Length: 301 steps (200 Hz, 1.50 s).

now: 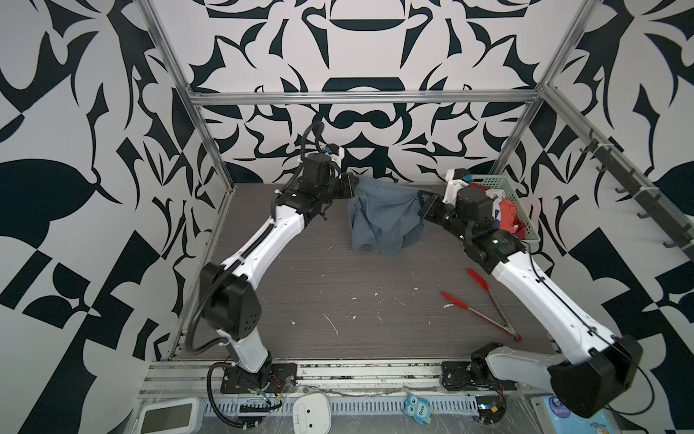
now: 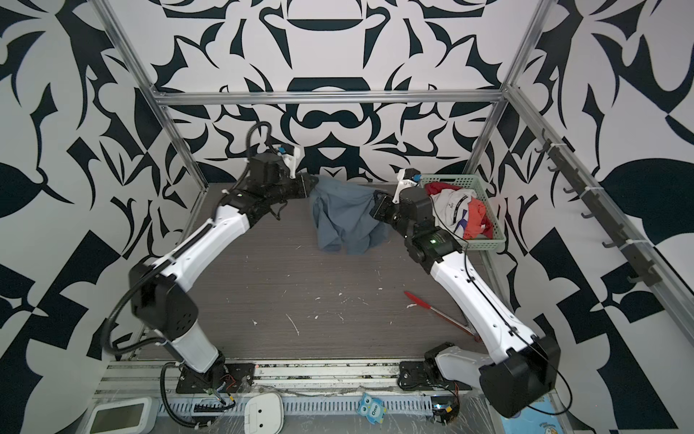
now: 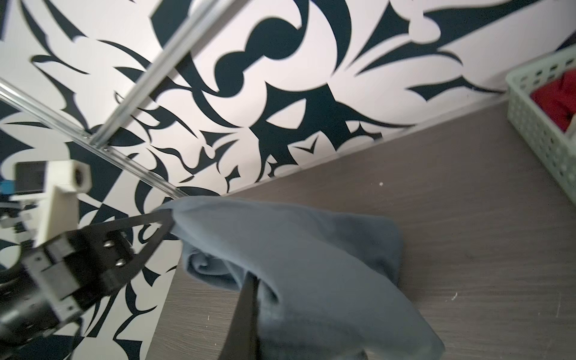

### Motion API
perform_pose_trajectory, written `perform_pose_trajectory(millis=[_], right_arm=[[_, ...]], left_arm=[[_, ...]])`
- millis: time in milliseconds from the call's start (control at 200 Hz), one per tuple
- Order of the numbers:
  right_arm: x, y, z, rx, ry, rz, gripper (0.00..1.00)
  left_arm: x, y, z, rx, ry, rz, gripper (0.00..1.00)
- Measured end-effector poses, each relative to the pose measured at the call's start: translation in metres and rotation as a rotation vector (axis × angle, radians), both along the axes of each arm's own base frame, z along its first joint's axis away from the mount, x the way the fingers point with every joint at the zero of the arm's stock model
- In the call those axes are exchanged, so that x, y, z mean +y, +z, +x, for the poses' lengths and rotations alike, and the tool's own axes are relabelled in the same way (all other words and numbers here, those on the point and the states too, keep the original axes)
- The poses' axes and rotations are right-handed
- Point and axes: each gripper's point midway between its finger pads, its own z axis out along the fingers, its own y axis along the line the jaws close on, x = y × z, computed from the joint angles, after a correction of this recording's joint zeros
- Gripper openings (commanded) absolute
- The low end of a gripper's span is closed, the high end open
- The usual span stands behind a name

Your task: Fold and stack the t-shirts

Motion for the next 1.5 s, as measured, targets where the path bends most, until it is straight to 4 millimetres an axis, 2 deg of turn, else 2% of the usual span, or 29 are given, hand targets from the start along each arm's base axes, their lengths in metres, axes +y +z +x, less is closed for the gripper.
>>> perform_pose_trajectory(millis=[50, 125, 220, 295, 415, 525, 620, 690, 745, 765, 785, 815, 830, 885, 925, 1005, 1085, 1135, 1180, 1235, 1275, 1300, 1350, 1410, 1505], right_arm=[[-0.003, 0.023, -0.010, -0.064, 0.013, 0.000, 0.00], [-0.005, 0.058, -0.025, -0.154, 0.040, 0.002, 0.00], [-0.003, 0.098, -0.040, -0.253, 0.080, 0.014, 0.00], [-0.001, 0.115, -0.052, -0.301, 0.114, 0.015, 0.00], [0.003, 0.128, -0.063, -0.328, 0.157, -0.003, 0.00], [0.006, 0.138, -0.061, -0.337, 0.169, -0.031, 0.00], [0.009, 0.138, -0.047, -0.329, 0.158, -0.054, 0.00], [0.011, 0.124, -0.027, -0.292, 0.131, -0.084, 0.00], [0.013, 0.104, -0.006, -0.241, 0.109, -0.114, 0.00], [0.014, 0.094, 0.003, -0.215, 0.103, -0.126, 0.00], [0.015, 0.085, 0.011, -0.190, 0.096, -0.137, 0.00], [0.017, 0.069, 0.024, -0.151, 0.092, -0.155, 0.00], [0.018, 0.060, 0.031, -0.128, 0.088, -0.164, 0.00], [0.020, 0.024, 0.056, -0.038, 0.079, -0.198, 0.00], [0.021, -0.003, 0.073, 0.025, 0.071, -0.218, 0.00], [0.018, -0.059, 0.104, 0.155, 0.055, -0.245, 0.00], [0.012, -0.110, 0.121, 0.277, 0.045, -0.252, 0.11], [0.009, -0.132, 0.124, 0.338, 0.042, -0.250, 0.17], [0.007, -0.142, 0.124, 0.372, 0.041, -0.248, 0.21], [0.009, -0.143, 0.121, 0.390, 0.046, -0.224, 0.26], [0.015, -0.137, 0.116, 0.382, 0.057, -0.207, 0.28], [0.019, -0.132, 0.112, 0.376, 0.061, -0.187, 0.30], [0.031, -0.122, 0.098, 0.357, 0.086, -0.159, 0.34], [0.051, -0.117, 0.075, 0.350, 0.124, -0.123, 0.39], [0.095, -0.128, 0.030, 0.379, 0.221, -0.081, 0.43]], left_arm=[[0.011, 0.034, -0.020, -0.072, 0.008, -0.026, 0.00], [0.028, 0.072, -0.053, -0.159, 0.015, -0.058, 0.00], [0.049, 0.106, -0.093, -0.242, 0.022, -0.089, 0.00], [0.063, 0.128, -0.117, -0.296, 0.030, -0.103, 0.00], [0.077, 0.146, -0.141, -0.343, 0.035, -0.109, 0.00], [0.083, 0.144, -0.143, -0.340, 0.056, -0.084, 0.00], [0.084, 0.130, -0.133, -0.311, 0.085, -0.048, 0.00], [0.082, 0.112, -0.116, -0.275, 0.118, -0.003, 0.00], [0.080, 0.091, -0.098, -0.236, 0.145, 0.039, 0.00], [0.079, 0.082, -0.090, -0.218, 0.153, 0.055, 0.02], [0.077, 0.072, -0.082, -0.197, 0.161, 0.075, 0.10], [0.074, 0.055, -0.070, -0.164, 0.169, 0.102, 0.28], [0.073, 0.045, -0.063, -0.145, 0.173, 0.119, 0.33], [0.068, 0.007, -0.038, -0.065, 0.183, 0.166, 0.41], [0.067, -0.025, -0.019, -0.002, 0.190, 0.208, 0.51], [0.071, -0.085, 0.010, 0.126, 0.218, 0.267, 0.63], [0.088, -0.138, 0.032, 0.245, 0.263, 0.322, 0.71], [0.104, -0.161, 0.041, 0.311, 0.301, 0.342, 0.75], [0.118, -0.172, 0.046, 0.350, 0.339, 0.353, 0.77], [0.135, -0.176, 0.047, 0.372, 0.383, 0.367, 0.82], [0.145, -0.171, 0.047, 0.371, 0.420, 0.365, 0.84], [0.150, -0.166, 0.046, 0.363, 0.435, 0.361, 0.90], [0.155, -0.157, 0.041, 0.351, 0.466, 0.341, 0.93], [0.159, -0.147, 0.025, 0.343, 0.484, 0.312, 0.99], [0.165, -0.145, -0.008, 0.358, 0.508, 0.261, 1.00]])
